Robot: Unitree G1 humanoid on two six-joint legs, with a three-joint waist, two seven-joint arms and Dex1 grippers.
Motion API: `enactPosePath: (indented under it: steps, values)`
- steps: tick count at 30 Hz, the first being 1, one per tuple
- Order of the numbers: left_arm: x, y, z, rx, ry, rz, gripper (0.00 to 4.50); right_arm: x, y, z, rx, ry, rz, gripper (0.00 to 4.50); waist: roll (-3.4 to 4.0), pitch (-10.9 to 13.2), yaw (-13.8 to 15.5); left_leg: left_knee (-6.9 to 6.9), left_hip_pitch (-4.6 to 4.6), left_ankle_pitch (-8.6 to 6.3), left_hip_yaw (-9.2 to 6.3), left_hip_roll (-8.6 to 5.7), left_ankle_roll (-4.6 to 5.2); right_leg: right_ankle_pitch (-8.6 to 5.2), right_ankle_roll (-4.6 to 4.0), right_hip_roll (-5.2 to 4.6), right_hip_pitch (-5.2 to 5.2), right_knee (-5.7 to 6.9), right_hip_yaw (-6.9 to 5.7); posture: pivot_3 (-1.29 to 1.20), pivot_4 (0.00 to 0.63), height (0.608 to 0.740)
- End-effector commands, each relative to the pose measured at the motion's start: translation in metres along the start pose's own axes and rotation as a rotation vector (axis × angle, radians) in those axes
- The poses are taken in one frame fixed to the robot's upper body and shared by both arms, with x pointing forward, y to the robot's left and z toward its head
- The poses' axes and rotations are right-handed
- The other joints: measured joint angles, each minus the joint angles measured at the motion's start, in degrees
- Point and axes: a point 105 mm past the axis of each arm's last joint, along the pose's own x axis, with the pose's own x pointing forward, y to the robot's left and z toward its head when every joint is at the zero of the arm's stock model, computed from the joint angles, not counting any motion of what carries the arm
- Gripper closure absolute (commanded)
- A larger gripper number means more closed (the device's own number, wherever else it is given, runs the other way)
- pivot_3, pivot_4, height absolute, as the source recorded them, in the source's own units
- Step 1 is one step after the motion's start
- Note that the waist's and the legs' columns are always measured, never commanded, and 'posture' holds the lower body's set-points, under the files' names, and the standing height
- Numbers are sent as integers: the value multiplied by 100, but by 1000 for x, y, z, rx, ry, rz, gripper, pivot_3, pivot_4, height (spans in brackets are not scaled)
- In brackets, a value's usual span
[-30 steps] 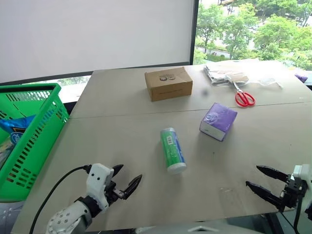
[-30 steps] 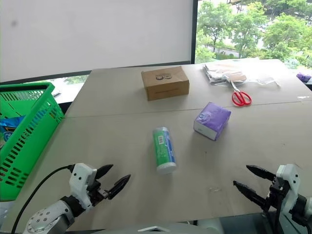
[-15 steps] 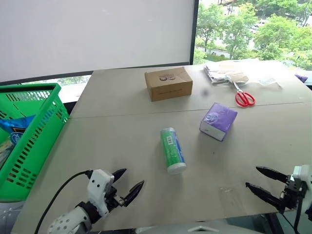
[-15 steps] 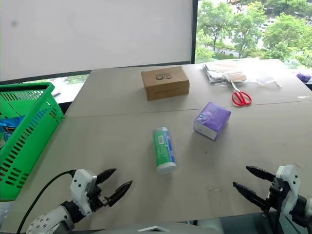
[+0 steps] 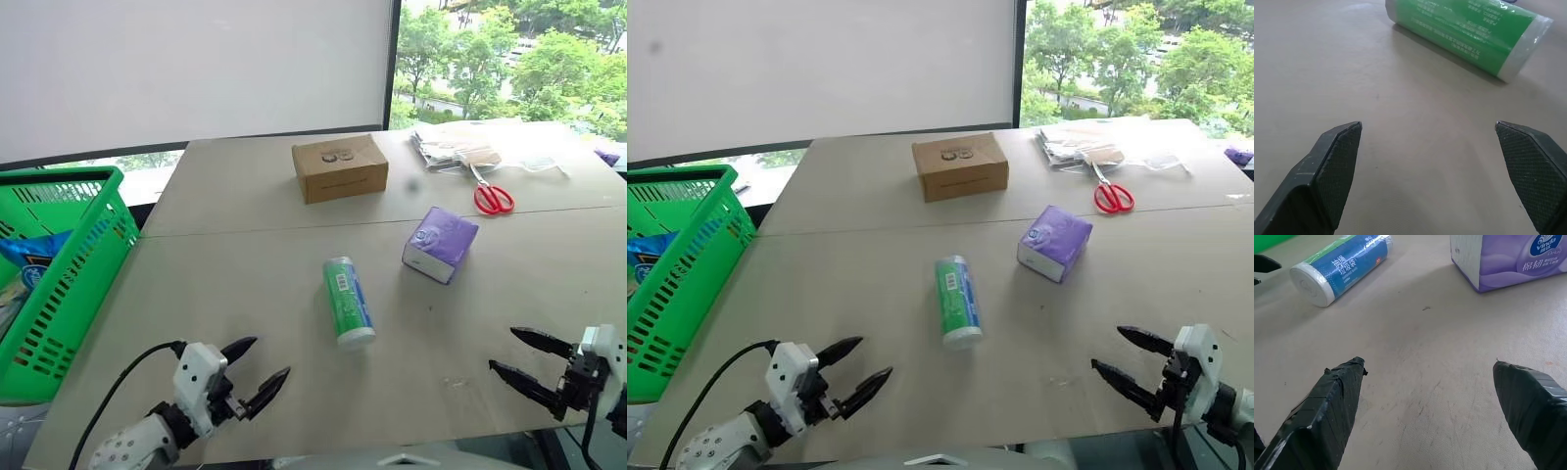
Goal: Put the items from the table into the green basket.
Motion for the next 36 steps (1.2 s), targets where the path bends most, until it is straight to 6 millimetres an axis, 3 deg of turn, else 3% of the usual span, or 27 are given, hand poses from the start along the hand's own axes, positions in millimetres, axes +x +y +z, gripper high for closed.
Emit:
enactPosePath:
  steps: [1, 9, 13, 21, 28, 36]
  values:
    - [6, 3, 12, 30, -24, 19, 0, 2, 5, 5, -22, -23, 20, 21, 1, 0, 0, 0, 0, 0, 0, 0, 0, 0, 0, 0, 1, 0, 0, 34, 21, 740]
    - [30, -20, 49, -8, -59, -87, 0, -11, 32, 37, -30, -67, 103, 21, 23, 106, -61, 3, 2, -1, 0, 2, 0, 0, 0, 0, 8, 0, 1, -63, 66, 740]
    - [51, -26, 69, -64, -79, -96, 0, -19, 44, 40, -54, -11, 155, 21, 21, 116, -172, 1, 3, -1, -1, 3, 1, 1, 2, 1, 6, -3, -2, -92, 61, 740]
    - [85, -27, 103, -88, 12, -46, 0, -6, 53, 51, -90, -42, 165, 21, 5, 138, -315, 5, 4, -1, -4, 4, -1, 17, 28, 6, 9, -3, -6, -136, 77, 740]
    - [107, -19, 99, -142, 210, 53, 0, 9, 61, 70, -135, -84, 198, 21, -25, 201, -455, 8, 15, -1, -6, 3, -10, 22, 36, 8, 4, -8, -6, -163, 98, 740]
    - [105, 0, 88, -128, 319, 240, 0, 13, 58, 71, -151, -81, 172, 21, -40, 233, -463, 9, 7, 0, -6, 4, -27, 25, 37, 8, -3, -19, -3, -163, 111, 740]
